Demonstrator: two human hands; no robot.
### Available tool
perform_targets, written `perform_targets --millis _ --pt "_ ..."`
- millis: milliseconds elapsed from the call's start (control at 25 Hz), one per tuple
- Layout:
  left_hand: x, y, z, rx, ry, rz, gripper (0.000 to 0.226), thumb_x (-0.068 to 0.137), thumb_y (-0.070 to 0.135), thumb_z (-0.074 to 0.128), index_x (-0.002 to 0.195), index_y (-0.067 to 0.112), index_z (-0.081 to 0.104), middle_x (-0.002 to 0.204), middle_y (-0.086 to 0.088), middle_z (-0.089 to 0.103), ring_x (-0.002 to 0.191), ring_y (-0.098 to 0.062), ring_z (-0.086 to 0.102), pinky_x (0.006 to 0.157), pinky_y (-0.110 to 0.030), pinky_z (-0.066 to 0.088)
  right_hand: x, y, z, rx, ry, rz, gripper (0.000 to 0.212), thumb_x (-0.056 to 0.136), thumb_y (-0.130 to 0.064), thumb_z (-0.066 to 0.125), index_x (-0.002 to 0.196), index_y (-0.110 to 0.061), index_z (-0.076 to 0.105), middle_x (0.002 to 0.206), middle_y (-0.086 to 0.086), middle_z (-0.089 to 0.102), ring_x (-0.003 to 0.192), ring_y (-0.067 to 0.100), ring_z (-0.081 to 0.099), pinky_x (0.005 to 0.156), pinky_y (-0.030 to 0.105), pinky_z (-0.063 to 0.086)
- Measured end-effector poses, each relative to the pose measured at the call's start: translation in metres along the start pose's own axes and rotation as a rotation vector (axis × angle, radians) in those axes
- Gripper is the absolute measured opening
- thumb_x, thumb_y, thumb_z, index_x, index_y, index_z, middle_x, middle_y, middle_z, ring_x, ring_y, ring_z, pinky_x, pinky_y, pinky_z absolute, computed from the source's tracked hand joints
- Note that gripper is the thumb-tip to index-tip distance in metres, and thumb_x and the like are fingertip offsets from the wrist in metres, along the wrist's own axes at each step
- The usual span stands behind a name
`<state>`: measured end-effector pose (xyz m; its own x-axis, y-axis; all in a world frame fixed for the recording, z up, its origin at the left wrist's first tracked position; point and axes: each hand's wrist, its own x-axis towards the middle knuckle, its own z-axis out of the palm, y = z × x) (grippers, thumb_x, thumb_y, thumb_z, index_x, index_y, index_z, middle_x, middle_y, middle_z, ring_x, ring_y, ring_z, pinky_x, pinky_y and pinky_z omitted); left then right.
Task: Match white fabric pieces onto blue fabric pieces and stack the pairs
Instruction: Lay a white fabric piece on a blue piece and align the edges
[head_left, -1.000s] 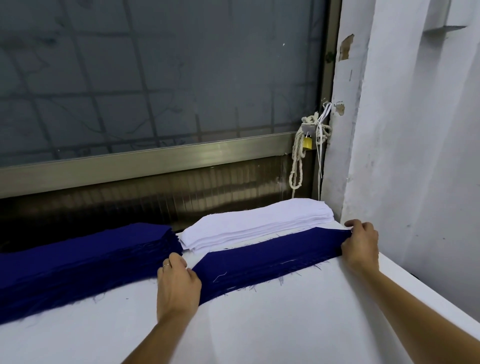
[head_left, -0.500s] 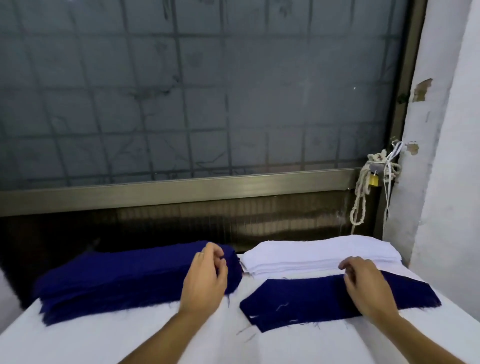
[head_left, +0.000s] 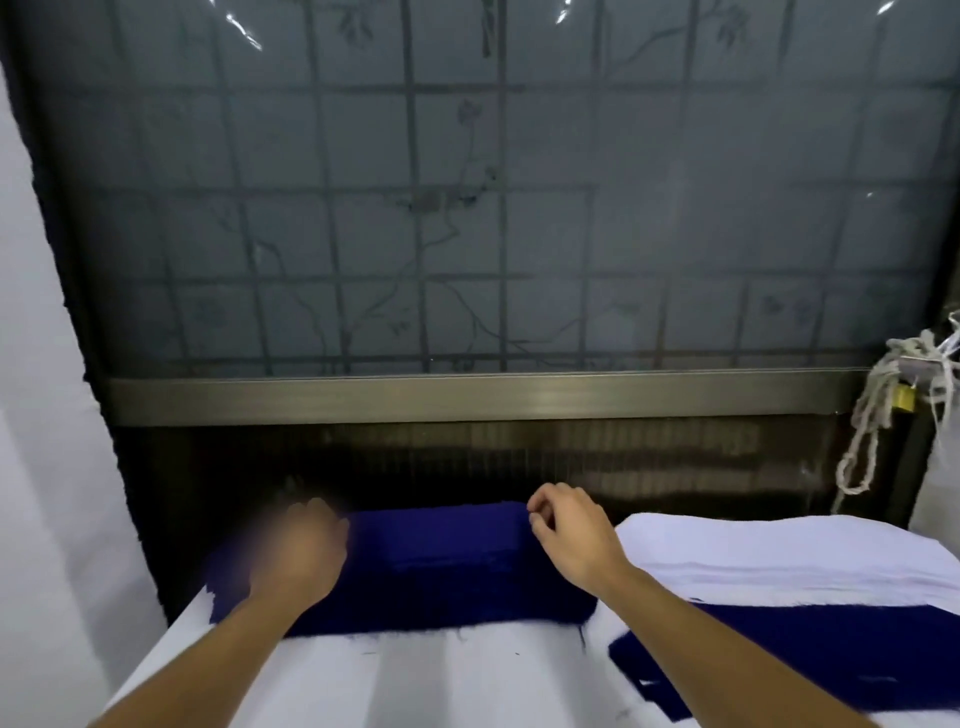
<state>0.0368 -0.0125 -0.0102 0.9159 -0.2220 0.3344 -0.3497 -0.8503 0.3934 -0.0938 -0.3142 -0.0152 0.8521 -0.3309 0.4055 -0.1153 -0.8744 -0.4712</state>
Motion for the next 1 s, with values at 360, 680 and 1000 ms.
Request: perform_targets --millis 360,680,1000 --pt "0.023 -0.051 0.003 -0.048 -0.094 -0.015 0.025 0.098 0.038 0.061 0.118 0.023 0.062 0.124 -0.001 0.056 0.108 -0.018 0.057 0.096 -0.035 0.051 0.031 -0.019 0.056 -0.235 -0.119 0.007 0.035 0.103 -0.041 0.048 0.136 -0.033 0.051 0.138 -0.007 0.048 0.127 0.015 0.044 0.109 0.037 0.035" --pt "0.020 -0.046 0.001 0.103 -0.095 0.133 0.014 0.106 0.034 0.045 0.113 0.024 0.049 0.125 0.000 0.048 0.115 -0.020 0.047 0.094 -0.040 0.052 0.021 -0.019 0.066 -0.243 -0.071 0.030 0.033 0.105 -0.040 0.043 0.137 -0.038 0.047 0.141 -0.010 0.043 0.133 0.013 0.037 0.115 0.040 0.027" --pt "0.011 -0.055 -0.006 0.076 -0.171 0.407 0.013 0.103 0.029 0.045 0.095 0.039 0.043 0.111 0.019 0.051 0.118 -0.007 0.041 0.119 -0.039 0.024 0.015 -0.041 0.068 -0.270 -0.078 0.026 0.049 0.105 -0.022 0.045 0.150 -0.033 0.033 0.152 -0.007 0.033 0.142 0.017 0.028 0.118 0.045 0.023"
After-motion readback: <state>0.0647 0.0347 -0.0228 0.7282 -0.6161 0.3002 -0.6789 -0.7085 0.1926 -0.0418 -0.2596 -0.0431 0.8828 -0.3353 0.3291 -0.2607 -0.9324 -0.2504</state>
